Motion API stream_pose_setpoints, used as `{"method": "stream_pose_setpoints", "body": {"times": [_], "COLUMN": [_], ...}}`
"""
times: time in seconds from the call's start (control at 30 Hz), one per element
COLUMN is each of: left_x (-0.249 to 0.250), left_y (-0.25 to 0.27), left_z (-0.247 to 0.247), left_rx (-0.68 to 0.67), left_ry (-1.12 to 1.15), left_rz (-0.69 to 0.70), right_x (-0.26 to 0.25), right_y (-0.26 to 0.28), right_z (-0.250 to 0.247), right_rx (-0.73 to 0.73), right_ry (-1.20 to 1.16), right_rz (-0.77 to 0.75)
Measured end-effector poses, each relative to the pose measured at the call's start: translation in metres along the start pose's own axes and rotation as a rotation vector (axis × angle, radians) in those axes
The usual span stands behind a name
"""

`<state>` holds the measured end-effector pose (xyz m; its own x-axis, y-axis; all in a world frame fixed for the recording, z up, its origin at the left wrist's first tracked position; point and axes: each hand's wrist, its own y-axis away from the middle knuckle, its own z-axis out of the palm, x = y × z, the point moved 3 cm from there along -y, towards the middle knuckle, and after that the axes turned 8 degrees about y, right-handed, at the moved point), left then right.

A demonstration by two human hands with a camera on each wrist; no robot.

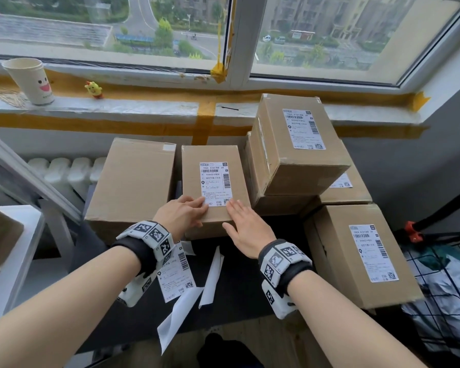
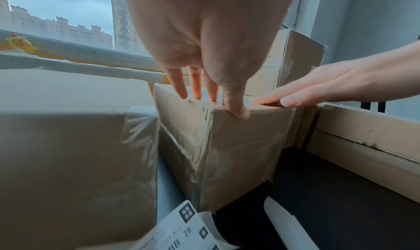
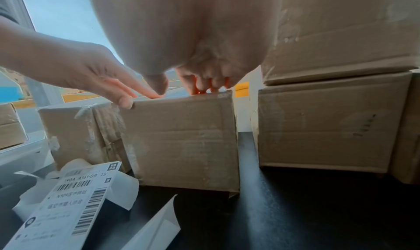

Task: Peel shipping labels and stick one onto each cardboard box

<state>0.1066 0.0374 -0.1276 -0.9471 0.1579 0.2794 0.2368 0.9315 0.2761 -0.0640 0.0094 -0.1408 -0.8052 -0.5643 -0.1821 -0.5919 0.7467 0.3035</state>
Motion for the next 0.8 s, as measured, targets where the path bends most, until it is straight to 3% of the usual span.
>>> {"method": "stream_pose_setpoints", "body": {"times": [0.2,0.37,0.67,0.8], "left_x": [-0.005,-0.005,-0.006,-0.009], "left_y": [-0.007,-0.006,-0.009,-0.013], "left_z": [-0.002,-0.003,-0.006,-0.007], "left_rx": [-0.105,-0.074,-0.026,-0.037], "left_ry": [0.064,0.157,0.254,0.231], "left_rz": [0.001,-0.02,-0.059,-0.073], "right_x": [-0.014,-0.022,0.008,-0.016], "right_y": [-0.033,-0.055,-0.088,-0.086], "right_z": [-0.005,-0.011,-0.036,-0.034], "right_rx": [-0.039,-0.079,-0.189,-0.245], "right_ry": [0.027,0.027,0.077,0.071], "right_rz": [-0.055,-0.117,0.011,-0.088]}}
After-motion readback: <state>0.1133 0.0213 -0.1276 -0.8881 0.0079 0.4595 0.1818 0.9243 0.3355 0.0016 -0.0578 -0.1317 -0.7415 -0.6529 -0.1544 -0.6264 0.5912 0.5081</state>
